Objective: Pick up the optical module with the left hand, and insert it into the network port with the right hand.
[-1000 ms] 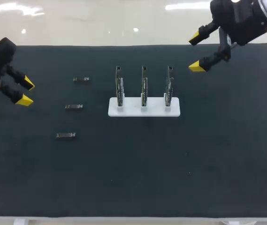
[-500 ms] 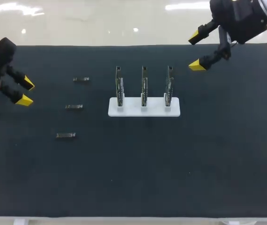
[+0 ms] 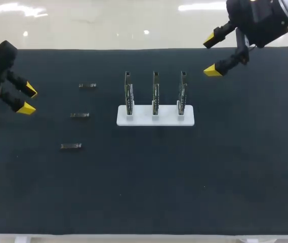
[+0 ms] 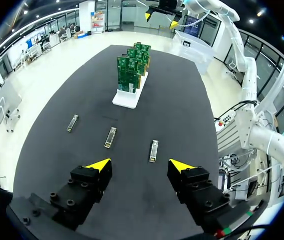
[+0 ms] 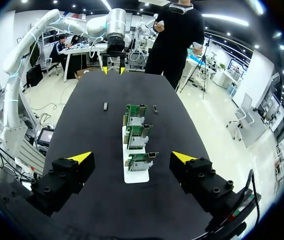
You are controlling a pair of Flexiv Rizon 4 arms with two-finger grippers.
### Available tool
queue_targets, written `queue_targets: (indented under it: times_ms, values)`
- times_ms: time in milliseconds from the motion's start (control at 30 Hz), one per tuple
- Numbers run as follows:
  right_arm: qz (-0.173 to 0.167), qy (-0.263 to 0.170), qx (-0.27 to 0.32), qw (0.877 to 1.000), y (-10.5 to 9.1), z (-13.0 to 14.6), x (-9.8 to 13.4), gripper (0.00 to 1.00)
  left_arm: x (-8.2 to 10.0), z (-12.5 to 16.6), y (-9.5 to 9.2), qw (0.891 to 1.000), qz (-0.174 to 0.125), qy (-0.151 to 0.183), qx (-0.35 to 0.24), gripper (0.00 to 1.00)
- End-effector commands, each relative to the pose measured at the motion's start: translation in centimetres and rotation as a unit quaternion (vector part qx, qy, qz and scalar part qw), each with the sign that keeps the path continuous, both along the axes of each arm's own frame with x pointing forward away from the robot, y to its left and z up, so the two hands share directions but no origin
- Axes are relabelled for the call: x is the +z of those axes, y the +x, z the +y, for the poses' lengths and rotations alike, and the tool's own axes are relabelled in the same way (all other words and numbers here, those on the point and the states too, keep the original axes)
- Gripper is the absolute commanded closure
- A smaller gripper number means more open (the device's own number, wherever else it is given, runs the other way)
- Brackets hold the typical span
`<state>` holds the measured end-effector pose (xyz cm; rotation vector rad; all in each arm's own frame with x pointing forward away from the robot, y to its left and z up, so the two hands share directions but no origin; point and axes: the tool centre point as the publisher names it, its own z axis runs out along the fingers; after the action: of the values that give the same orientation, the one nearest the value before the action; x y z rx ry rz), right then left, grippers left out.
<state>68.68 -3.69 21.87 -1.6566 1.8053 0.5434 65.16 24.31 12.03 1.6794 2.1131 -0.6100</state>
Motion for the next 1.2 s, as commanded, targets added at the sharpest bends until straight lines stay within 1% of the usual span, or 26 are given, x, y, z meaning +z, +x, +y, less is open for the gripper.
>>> queue_targets:
  times_ms: [33, 67, 167, 233, 400, 533, 667, 733, 867, 1033, 1200]
  values:
    - [0.0, 0.001, 0.001, 1.0, 0.1, 0.0, 0.0, 0.0, -0.6, 0.1, -0.4, 1.0, -0.005, 0.01, -0.019, 0.0]
    - [0.0, 0.001, 0.001, 1.0, 0.1, 0.0, 0.0, 0.0, -0.8, 0.2, -0.5, 1.0, 0.001, 0.016, -0.026, 0.0]
    - [0.0, 0.001, 0.001, 1.0, 0.1, 0.0, 0.0, 0.0, -1.3, 0.4, -1.2, 0.998, 0.003, 0.028, -0.047, 0.0]
    - [0.0, 0.001, 0.001, 1.0, 0.1, 0.0, 0.0, 0.0, -1.8, 0.2, -1.3, 0.998, -0.002, 0.031, -0.052, 0.0]
    - [0.0, 0.001, 0.001, 1.0, 0.1, 0.0, 0.0, 0.0, -3.4, -0.6, -1.4, 0.996, 0.0, 0.058, -0.061, 0.0]
    - [0.0, 0.001, 0.001, 1.0, 0.1, 0.0, 0.0, 0.0, -4.8, -1.7, -1.1, 0.994, -0.011, 0.09, -0.055, 0.0]
    - [0.0, 0.001, 0.001, 1.0, 0.1, 0.0, 0.0, 0.0, -6.3, -2.8, -1.0, 0.992, -0.013, 0.109, -0.054, 0.0]
    - [0.0, 0.001, 0.001, 1.0, 0.1, 0.0, 0.0, 0.0, -6.9, -3.2, -1.0, 0.992, -0.015, 0.114, -0.055, 0.0]
    - [0.0, 0.001, 0.001, 1.0, 0.1, 0.0, 0.0, 0.0, -8.1, -4.0, -1.1, 0.991, 0.004, 0.125, -0.055, 0.0]
    - [0.0, 0.001, 0.001, 1.0, 0.1, 0.0, 0.0, 0.0, -9.2, -4.4, -1.4, 0.988, 0.002, 0.142, -0.061, 0.0]
    - [0.0, 0.001, 0.001, 1.0, 0.1, 0.0, 0.0, 0.0, -10.0, -4.6, -1.7, 0.987, -0.002, 0.152, -0.057, 0.0]
